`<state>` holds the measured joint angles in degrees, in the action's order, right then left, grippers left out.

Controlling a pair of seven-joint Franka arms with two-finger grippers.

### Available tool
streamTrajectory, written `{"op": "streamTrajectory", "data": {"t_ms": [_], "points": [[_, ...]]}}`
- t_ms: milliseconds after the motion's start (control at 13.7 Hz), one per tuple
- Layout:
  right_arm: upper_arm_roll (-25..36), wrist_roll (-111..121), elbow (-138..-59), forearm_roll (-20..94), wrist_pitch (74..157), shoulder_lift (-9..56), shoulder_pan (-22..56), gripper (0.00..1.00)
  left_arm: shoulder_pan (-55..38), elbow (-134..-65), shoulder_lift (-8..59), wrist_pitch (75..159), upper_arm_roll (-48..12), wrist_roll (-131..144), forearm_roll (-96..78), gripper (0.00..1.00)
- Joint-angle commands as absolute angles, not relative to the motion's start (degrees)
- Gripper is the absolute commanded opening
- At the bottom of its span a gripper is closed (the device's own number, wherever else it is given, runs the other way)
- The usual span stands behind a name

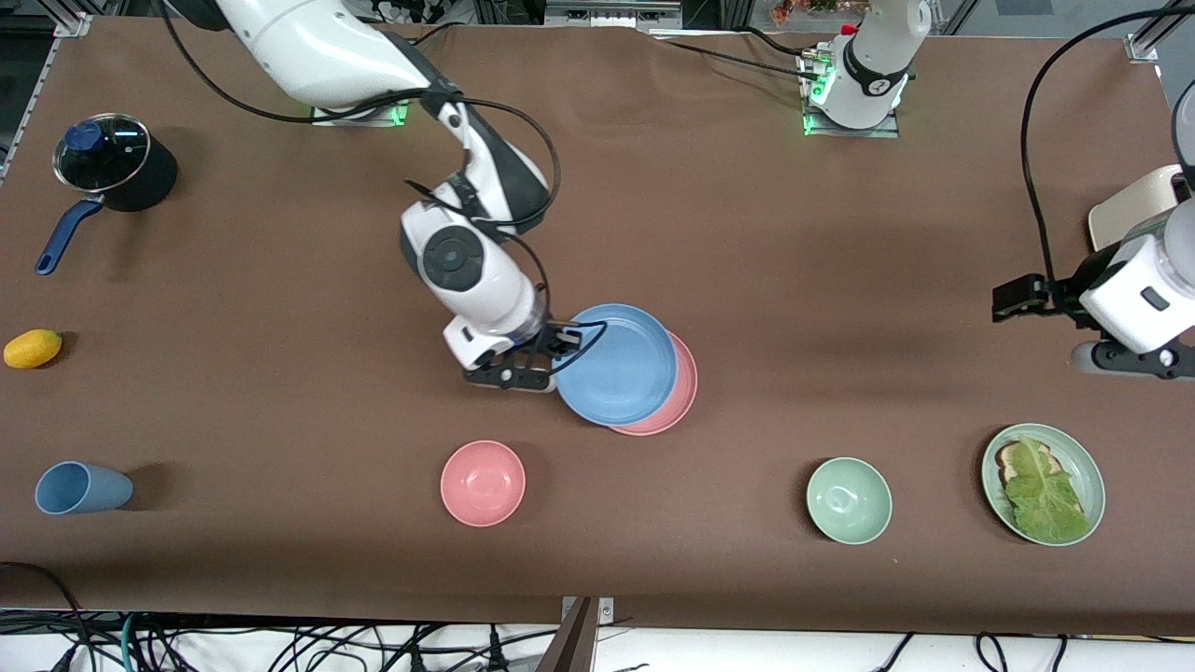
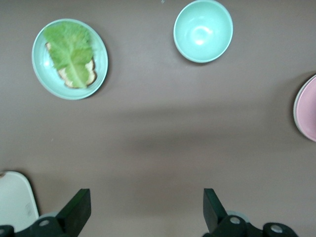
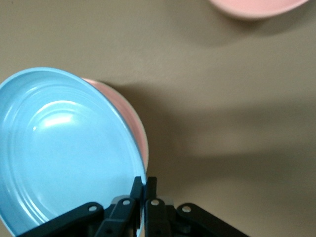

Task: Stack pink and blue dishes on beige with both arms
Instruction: 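Carry the blue plate with the right gripper onto the pink plate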

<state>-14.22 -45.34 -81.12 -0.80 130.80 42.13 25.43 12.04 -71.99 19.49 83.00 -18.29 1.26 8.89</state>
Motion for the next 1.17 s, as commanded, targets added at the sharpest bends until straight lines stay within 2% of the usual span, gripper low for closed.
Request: {"op": "streamTrajectory", "data": {"t_ms": [0,366,732,805,1098], "points": [[-13.7,-50.5,-80.6,-3.6,133.4,43.7,27.1,0.0,6.0,-73.6,17.1,80.7,-12.2,0.3,8.0,1.0],[-13.7,-53.3,-80.7,-3.9,136.9,46.1,28.5,0.0,-2.4,-74.0,16.2,80.4,-0.4,0.7,2.7,1.0],[-13.5,-53.3,-80.7,-4.0,138.1,47.1,28.6,0.0,-2.5,-79.1,10.3,80.5,-0.1,0.7,0.9,1.0],[-13.2,-53.2,-80.6,-4.0,138.1,47.3,28.6,0.04,-2.5,-80.1,8.2,80.6,-0.3,0.7,0.9,1.0],[-12.1,-52.1,-80.5,-4.3,137.6,46.8,28.3,0.35,-2.1,-84.6,2.6,80.9,-0.5,0.6,-0.2,1.0]]}}
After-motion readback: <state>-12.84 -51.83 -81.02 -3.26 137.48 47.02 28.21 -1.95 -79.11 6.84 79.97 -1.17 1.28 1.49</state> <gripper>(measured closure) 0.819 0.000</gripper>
